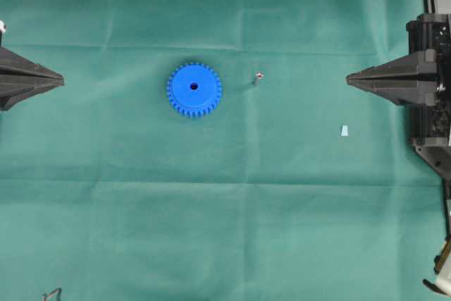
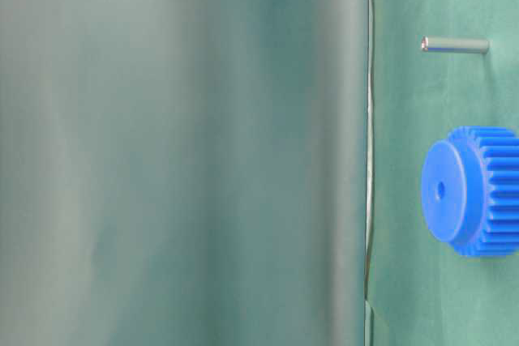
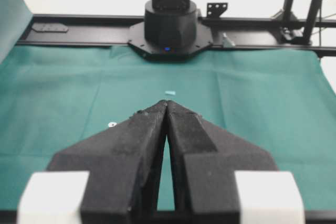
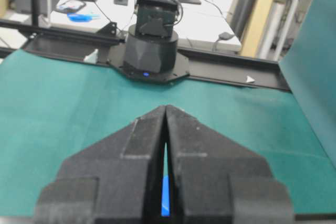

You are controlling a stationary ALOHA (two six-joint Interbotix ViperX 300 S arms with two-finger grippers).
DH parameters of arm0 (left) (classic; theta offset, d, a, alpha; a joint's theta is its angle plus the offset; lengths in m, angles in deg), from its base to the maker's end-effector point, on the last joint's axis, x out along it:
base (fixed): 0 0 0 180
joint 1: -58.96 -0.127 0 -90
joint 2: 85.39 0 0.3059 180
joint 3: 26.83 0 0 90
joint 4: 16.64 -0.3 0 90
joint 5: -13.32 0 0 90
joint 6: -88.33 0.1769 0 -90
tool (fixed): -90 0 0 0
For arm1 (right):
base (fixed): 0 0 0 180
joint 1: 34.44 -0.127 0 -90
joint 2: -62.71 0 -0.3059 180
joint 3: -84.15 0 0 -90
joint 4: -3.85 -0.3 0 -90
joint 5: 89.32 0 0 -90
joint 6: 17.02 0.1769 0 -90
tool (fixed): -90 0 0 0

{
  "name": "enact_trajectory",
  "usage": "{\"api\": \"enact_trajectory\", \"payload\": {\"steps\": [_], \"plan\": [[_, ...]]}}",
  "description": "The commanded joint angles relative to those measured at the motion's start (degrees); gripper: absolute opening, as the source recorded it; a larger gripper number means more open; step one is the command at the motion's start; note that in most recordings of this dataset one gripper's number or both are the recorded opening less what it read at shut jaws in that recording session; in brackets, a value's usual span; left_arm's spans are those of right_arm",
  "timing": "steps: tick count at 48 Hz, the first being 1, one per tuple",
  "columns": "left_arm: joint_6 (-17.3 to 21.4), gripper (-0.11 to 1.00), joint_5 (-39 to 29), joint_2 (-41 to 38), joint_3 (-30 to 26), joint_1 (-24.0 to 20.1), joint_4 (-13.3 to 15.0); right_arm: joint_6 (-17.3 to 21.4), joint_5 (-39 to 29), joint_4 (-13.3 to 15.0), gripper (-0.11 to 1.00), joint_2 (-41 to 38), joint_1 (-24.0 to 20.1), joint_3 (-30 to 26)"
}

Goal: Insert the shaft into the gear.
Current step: 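Move the open right gripper left over the small metal shaft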

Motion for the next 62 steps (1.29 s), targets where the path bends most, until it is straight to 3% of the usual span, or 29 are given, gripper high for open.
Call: {"api": "enact_trajectory", "payload": {"steps": [1,20,37,42,53,55,62], "plan": [[0.00,0.00,-0.79,-0.97,-2.81,1.67,-1.05,0.18,-0.09,-0.09,0.02,-1.05,-0.09,-0.26],[0.00,0.00,-1.76,-0.97,-3.25,2.02,-1.05,0.26,-5.27,-0.88,0.02,-4.83,1.49,-4.31],[-0.09,0.00,-2.37,-0.97,-3.25,2.11,-1.14,0.26,-5.98,-1.32,0.04,-16.52,5.45,-10.11],[-0.09,0.00,-2.72,-0.97,-3.25,2.02,-1.05,0.26,-5.63,-1.32,0.20,-20.65,6.15,-11.51],[-0.09,0.00,-2.81,-0.97,-3.16,2.02,-1.05,0.18,-5.45,-1.32,0.85,-30.76,8.44,-13.71],[-0.09,0.00,-2.81,-0.97,-3.25,2.02,-1.05,0.18,-5.36,-1.32,0.89,-32.70,8.70,-13.97],[-0.09,0.00,-2.90,-0.97,-3.16,2.02,-1.14,0.18,-4.39,-1.32,0.86,-38.85,9.76,-14.33]]}}
